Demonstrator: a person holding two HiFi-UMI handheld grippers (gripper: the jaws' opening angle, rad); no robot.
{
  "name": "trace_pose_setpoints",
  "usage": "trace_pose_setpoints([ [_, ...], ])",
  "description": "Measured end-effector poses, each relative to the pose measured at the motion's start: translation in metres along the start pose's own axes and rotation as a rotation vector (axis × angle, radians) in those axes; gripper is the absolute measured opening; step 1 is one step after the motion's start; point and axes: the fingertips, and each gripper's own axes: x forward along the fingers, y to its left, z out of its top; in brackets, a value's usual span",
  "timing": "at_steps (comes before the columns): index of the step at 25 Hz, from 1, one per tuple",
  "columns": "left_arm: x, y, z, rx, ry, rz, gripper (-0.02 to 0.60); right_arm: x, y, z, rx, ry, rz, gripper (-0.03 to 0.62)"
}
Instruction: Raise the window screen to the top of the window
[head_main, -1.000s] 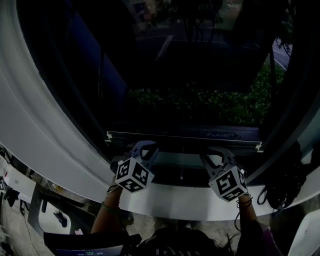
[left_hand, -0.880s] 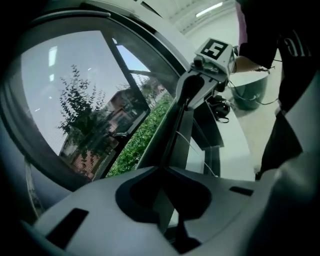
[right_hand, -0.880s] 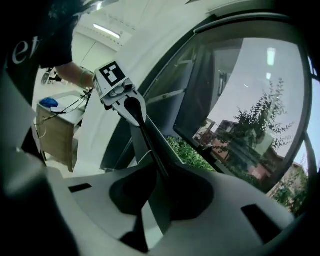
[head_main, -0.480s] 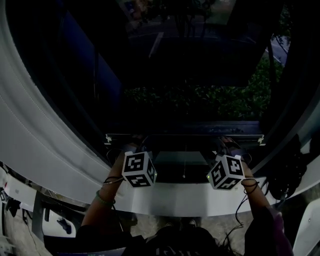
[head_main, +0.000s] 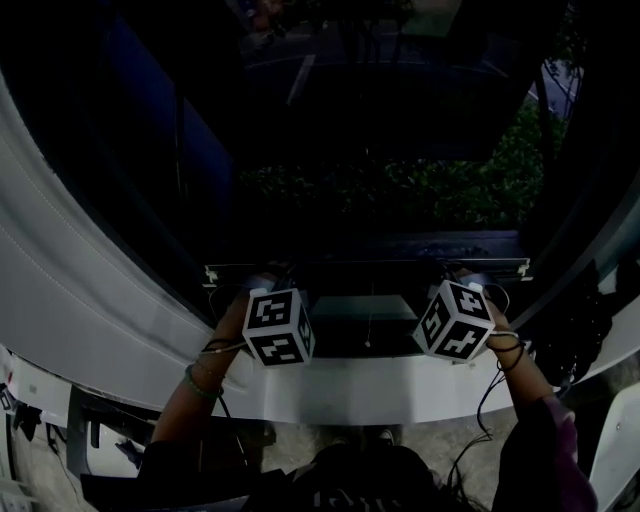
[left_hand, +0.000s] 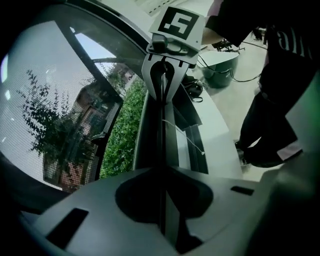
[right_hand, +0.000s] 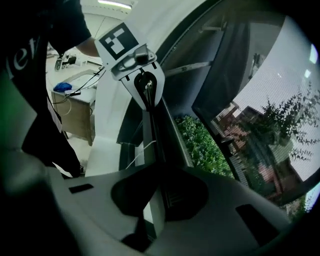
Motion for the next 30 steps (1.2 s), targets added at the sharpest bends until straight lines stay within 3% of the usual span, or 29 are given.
trace_pose_setpoints([
  [4, 0.0, 0.0, -0.003, -0.017, 0.063, -0.009, 0.018, 0.0, 0.001, 0.002, 0.032, 0.047, 0.029, 0.029],
  [9, 0.0, 0.0, -0.004, -0.035, 0.047, 0.025, 0.018, 0.001, 0.001, 0.002, 0.024, 0.09, 0.015, 0.029],
  [11, -0.005, 0.005, 0.0, -0.075, -0.009, 0.041, 0.02, -0.004, -0.003, 0.004, 0.003, 0.04, -0.014, 0.029],
  [15, -0.045, 0.048, 0.014, -0.178, -0.15, 0.175, 0.03, -0.041, -0.041, 0.028, -0.042, -0.074, -0.2, 0.031],
  [19, -0.091, 0.099, 0.029, -0.114, -0.138, 0.285, 0.031, -0.084, -0.088, 0.059, -0.098, -0.091, -0.293, 0.031],
  [30, -0.162, 0.16, 0.05, -0.116, -0.203, 0.326, 0.031, -0.148, -0.143, 0.104, -0.124, -0.185, -0.365, 0.031],
])
